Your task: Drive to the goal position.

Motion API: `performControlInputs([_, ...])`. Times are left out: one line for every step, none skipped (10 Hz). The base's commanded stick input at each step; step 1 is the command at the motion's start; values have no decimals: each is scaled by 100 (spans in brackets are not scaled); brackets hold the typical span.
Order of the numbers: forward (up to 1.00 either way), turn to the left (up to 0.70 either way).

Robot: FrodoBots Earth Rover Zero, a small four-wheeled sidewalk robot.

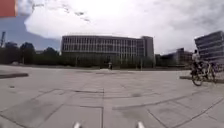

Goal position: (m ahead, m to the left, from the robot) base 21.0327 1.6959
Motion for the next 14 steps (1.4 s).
performControlInputs([70,4])
performControlInputs([70,0])
performControlInputs([70,0])
performControlInputs([70,0])
performControlInputs([70,0])
performControlInputs([70,0])
performControlInputs([70,0])
performControlInputs([70,0])
performControlInputs([70,0])
performControlInputs([70,0])
performControlInputs([70,0])
performControlInputs([70,0])
performControlInputs([70,0])
performControlInputs([70,0])
